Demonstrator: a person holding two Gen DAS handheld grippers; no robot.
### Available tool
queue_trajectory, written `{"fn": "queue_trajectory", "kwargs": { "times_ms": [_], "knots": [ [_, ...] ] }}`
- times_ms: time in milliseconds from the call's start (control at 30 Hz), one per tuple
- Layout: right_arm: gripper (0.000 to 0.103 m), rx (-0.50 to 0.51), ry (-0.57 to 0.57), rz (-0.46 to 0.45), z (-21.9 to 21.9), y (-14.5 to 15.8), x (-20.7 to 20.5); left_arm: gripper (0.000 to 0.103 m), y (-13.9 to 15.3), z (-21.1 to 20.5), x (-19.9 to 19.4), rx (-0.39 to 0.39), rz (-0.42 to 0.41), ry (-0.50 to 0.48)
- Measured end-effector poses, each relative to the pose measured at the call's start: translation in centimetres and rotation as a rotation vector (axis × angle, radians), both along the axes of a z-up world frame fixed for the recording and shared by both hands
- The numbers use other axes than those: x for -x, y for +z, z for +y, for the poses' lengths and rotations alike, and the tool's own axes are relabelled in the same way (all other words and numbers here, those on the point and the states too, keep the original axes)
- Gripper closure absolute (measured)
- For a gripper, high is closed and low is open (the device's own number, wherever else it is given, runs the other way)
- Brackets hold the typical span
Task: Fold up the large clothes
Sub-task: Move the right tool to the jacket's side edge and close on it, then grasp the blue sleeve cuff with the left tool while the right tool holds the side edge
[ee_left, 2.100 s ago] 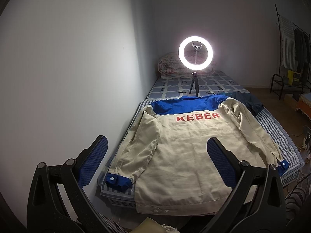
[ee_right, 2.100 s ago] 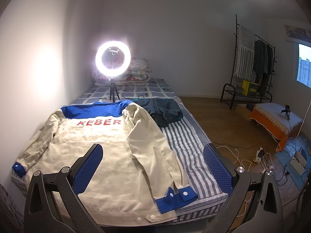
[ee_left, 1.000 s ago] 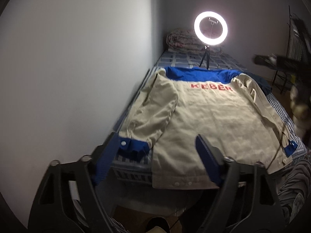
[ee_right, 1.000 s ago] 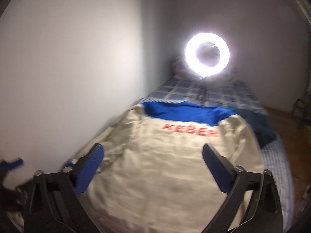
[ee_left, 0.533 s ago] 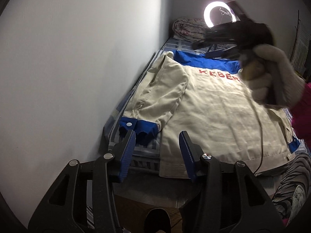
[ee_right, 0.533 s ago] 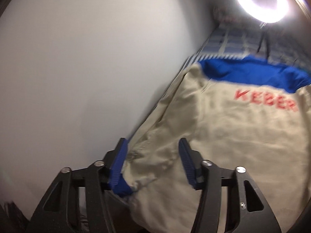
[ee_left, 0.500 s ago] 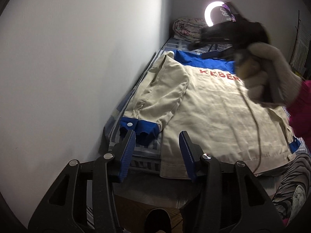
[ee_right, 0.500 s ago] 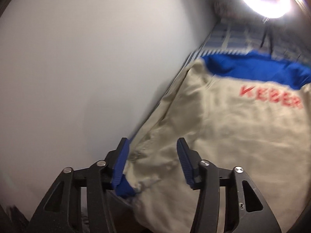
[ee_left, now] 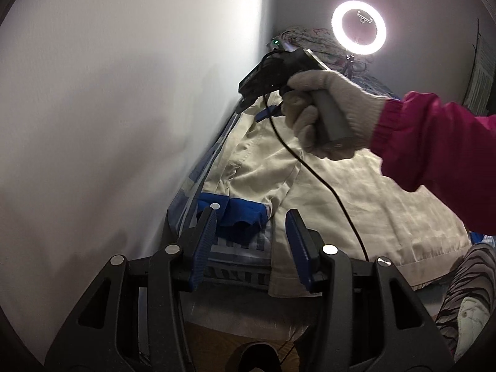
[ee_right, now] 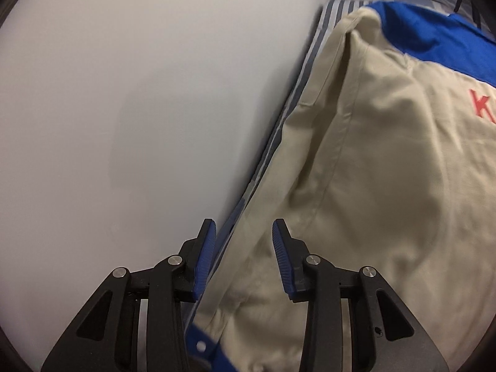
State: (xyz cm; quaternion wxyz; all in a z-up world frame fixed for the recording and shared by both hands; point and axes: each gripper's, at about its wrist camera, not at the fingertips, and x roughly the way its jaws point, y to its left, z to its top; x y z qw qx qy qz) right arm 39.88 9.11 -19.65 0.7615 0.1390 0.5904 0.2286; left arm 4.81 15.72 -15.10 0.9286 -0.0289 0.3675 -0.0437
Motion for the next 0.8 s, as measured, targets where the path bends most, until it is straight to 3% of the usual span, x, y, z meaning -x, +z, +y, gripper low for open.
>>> {"fn": "queue_trajectory", "kwargs": {
  "times_ms": [200, 433, 467, 500, 533, 600, 800],
  "knots": [
    [0.067, 0.129, 0.007, 0.012, 2.1, -1.8, -1.7, 0.055, -1.0, 0.6, -1.0, 0.014, 0.022, 0.022],
    [0.067, 0.202, 0.038, 0.035, 3.6, -2.7, -2.2, 0.055, -1.4, 0.9, -1.6, 0.004, 0.041, 0.036],
    [0.073, 0.21, 0.043, 0.033, 3.8, -2.7, -2.2, 0.055, -1.3, 0.8, -1.5, 0.001, 0.04, 0.037],
    [0.089, 0.223, 0.051, 0.033, 4.0, -2.7, -2.1, 0.055, -1.3, 0.9, -1.5, -0.002, 0.039, 0.04],
    [0.095, 0.227, 0.052, 0.038, 4.0, -2.8, -2.1, 0.055, -1.3, 0.9, -1.6, -0.004, 0.039, 0.042],
    [0.1, 0.221, 0.041, 0.033, 3.7, -2.4, -1.8, 0.055, -1.4, 0.8, -1.6, -0.005, 0.04, 0.045],
    [0.102, 0.148, 0.044, -0.011, 0.9, 0.9, 0.1, 0.055, -1.4, 0.9, -1.7, -0.014, 0.041, 0.052]
  ]
}}
